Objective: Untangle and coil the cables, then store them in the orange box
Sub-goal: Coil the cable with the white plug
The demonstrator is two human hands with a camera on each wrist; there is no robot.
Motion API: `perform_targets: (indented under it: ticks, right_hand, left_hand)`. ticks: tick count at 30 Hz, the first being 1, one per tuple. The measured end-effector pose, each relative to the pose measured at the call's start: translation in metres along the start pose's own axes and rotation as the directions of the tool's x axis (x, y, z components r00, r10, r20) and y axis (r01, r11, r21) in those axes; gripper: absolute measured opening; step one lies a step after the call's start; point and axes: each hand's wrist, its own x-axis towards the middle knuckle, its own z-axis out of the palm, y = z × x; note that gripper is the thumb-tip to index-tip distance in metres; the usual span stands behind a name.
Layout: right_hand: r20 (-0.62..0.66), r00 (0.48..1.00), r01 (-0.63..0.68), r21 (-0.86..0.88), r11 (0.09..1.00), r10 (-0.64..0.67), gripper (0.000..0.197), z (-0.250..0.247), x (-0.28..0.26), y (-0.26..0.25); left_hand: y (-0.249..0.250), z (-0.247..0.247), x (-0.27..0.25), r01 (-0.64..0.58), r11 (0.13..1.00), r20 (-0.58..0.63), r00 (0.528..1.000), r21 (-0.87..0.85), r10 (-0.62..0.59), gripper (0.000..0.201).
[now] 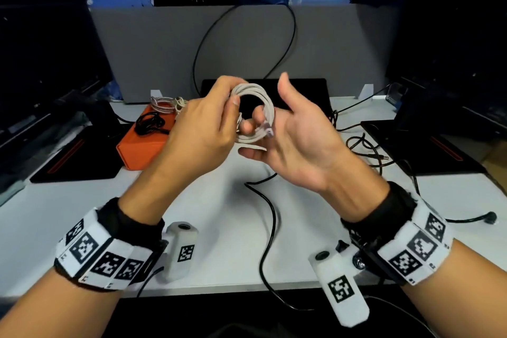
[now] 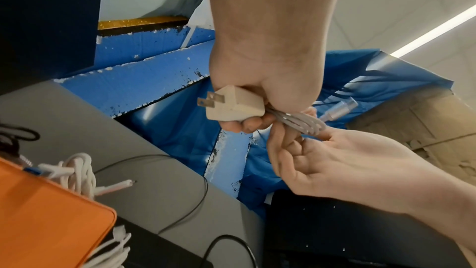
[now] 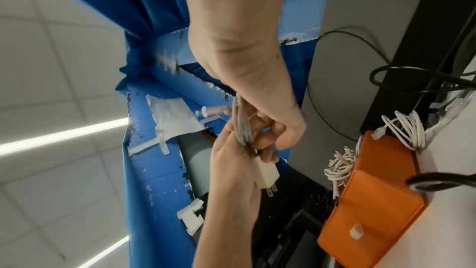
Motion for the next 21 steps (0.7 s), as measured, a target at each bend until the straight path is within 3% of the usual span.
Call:
perform_targets:
  ticks: [2,4,7,10,13,17,19,21]
  right_hand:
    - [-0.001,0.999,0.051,-0.128,0.990,-0.052,0.054,0.003,0.001,0.006]
    - [-0.035,0.996,0.073,-0.291,0.954,-0.087,0.031,0.002,0.001,0.012]
    - [-0.058,0.995,0.056,-0.348,0.936,-0.081,0.031,0.001,0.002,0.019]
    - [-0.002,0.995,0.087,-0.394,0.915,-0.095,0.024,0.002,0.002,0.025]
    - [0.139,0.990,0.093,-0.471,0.877,-0.030,0.021,-0.010,0.003,0.020]
    - [0.277,0.960,0.114,-0.537,0.836,0.047,0.024,-0.029,0.005,0.001]
    - [0.277,0.959,0.127,-0.591,0.796,0.053,0.028,-0.034,0.006,-0.004]
    - [0.249,0.967,0.126,-0.644,0.755,0.052,0.026,-0.040,0.005,-0.008]
  left_hand:
    - [0.000,-0.002,0.000,-0.002,1.000,0.029,1.000,-0.005,0.003,0.030]
    - [0.000,-0.004,-0.001,-0.012,1.000,0.048,0.999,0.004,0.012,0.028]
    - [-0.005,-0.004,0.001,0.025,0.999,0.043,0.999,0.020,-0.026,0.023]
    - [-0.008,0.001,0.004,0.078,0.997,0.045,0.996,-0.020,-0.077,0.023]
    - [-0.011,-0.001,0.006,0.087,0.995,0.037,0.996,-0.041,-0.085,0.021]
    - [-0.017,0.004,0.011,0.229,0.925,0.067,0.973,-0.302,-0.219,0.021]
    - [-0.017,0.004,0.012,0.325,0.845,0.165,0.946,-0.425,-0.281,0.020]
    - [-0.017,-0.002,0.012,0.353,0.798,0.291,0.928,-0.489,-0.233,0.018]
